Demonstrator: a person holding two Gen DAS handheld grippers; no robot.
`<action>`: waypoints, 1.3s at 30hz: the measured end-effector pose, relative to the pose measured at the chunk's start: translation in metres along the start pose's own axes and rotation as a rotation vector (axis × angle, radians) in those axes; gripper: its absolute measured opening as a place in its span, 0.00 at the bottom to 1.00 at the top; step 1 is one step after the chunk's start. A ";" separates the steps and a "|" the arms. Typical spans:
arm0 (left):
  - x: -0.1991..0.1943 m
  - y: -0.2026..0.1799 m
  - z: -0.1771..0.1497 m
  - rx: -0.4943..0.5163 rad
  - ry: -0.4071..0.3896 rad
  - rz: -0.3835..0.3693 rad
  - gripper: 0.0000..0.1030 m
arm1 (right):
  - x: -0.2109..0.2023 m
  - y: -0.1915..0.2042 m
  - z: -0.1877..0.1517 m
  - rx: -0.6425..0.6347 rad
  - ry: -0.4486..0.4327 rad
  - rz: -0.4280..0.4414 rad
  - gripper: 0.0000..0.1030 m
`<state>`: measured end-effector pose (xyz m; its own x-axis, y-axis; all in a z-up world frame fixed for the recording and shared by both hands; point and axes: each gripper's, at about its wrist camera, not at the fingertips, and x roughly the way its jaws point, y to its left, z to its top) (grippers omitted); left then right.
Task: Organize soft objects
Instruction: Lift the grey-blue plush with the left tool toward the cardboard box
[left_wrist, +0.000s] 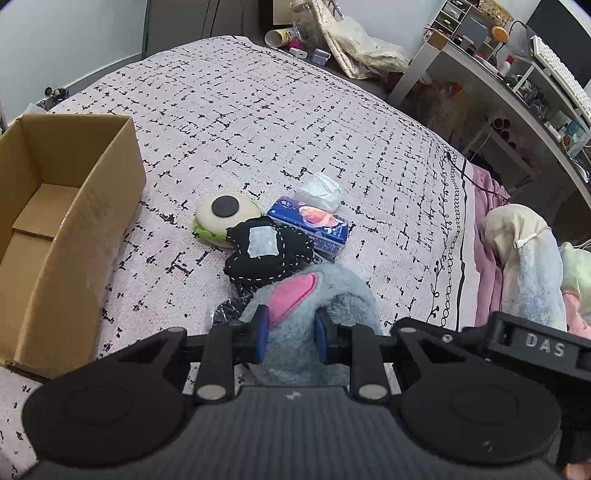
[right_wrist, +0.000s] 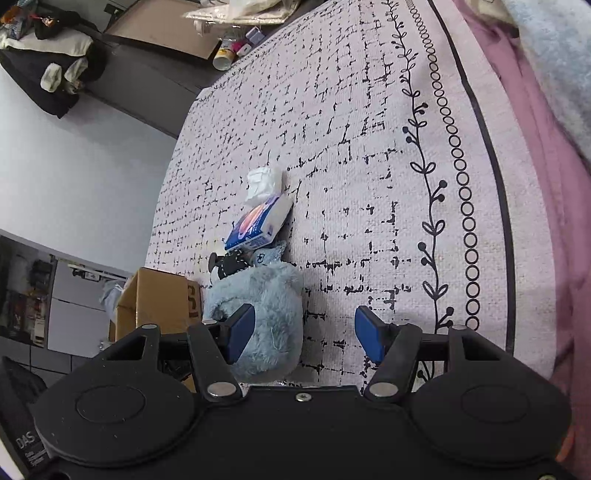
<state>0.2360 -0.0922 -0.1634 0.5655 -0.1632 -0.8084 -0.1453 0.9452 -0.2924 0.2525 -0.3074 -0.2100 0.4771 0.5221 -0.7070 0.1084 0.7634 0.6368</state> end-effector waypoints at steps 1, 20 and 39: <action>0.001 0.000 0.000 0.000 0.001 -0.002 0.24 | 0.002 0.000 0.000 0.004 0.003 0.000 0.59; 0.010 0.013 0.008 -0.036 0.022 -0.037 0.24 | 0.034 0.012 -0.001 0.031 0.047 0.070 0.22; -0.034 0.002 0.020 0.007 -0.043 -0.044 0.22 | -0.012 0.038 -0.006 -0.080 -0.051 0.146 0.21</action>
<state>0.2327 -0.0794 -0.1263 0.6053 -0.1927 -0.7723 -0.1142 0.9392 -0.3238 0.2457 -0.2822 -0.1796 0.5268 0.6114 -0.5905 -0.0344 0.7095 0.7039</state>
